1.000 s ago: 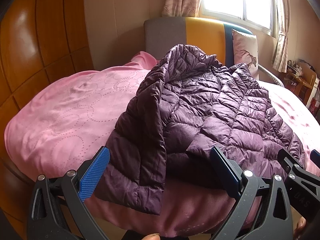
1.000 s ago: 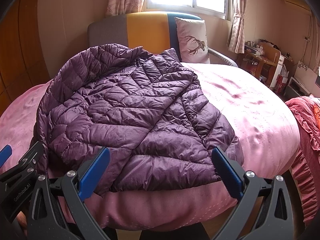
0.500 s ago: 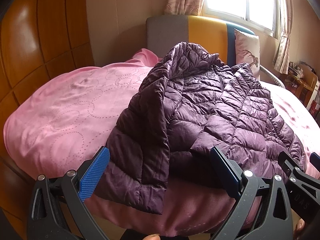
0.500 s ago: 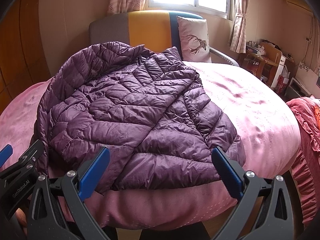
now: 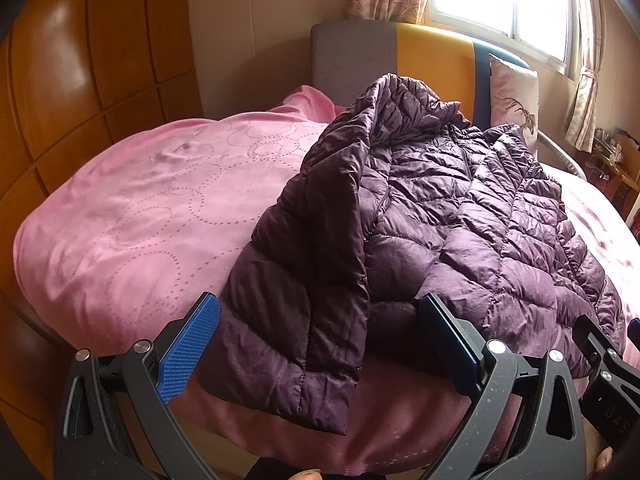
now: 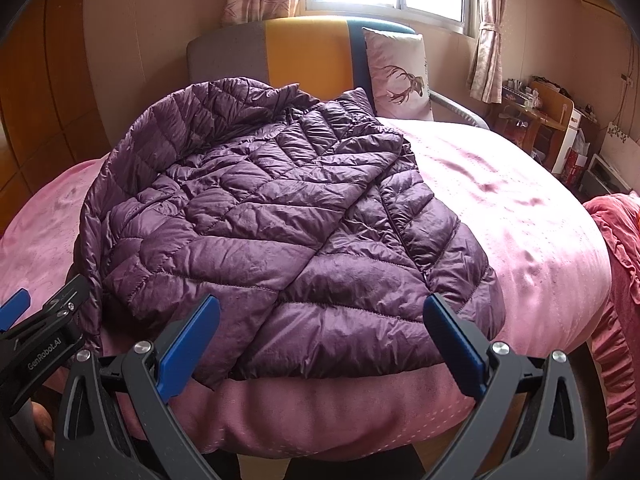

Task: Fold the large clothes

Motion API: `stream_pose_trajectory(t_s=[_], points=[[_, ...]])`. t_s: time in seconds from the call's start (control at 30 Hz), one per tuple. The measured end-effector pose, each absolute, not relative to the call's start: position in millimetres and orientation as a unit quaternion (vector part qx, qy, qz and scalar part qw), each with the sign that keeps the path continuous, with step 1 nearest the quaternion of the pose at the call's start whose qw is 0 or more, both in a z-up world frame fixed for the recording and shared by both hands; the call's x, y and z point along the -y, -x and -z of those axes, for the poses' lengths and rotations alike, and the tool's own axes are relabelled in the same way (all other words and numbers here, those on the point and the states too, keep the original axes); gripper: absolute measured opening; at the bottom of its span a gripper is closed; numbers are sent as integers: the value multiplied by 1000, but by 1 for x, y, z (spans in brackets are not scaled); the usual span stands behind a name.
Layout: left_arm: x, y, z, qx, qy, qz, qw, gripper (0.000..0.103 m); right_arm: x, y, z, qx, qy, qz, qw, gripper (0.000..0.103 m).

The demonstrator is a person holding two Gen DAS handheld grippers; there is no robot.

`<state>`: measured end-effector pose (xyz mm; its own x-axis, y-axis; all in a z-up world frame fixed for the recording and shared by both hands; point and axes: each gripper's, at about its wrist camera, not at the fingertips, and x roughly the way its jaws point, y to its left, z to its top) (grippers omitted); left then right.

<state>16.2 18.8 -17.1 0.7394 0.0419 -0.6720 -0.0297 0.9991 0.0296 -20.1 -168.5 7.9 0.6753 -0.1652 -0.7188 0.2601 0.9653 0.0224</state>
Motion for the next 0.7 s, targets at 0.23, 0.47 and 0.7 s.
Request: stream_pose_trajectory(t_s=[0.23,0.47,0.7], points=[[-13,-15,16,-356,-19,-11,934,99,166,19,-11,-379,-60,109,917,101],[-12,-16,18,-362,-20,-7,932,99,168,19,-10,-381,-62,108,916,101],[-12,-18,19,-362,-19,-8,932,99,168,18,-9,-380,-63,104,917,101]])
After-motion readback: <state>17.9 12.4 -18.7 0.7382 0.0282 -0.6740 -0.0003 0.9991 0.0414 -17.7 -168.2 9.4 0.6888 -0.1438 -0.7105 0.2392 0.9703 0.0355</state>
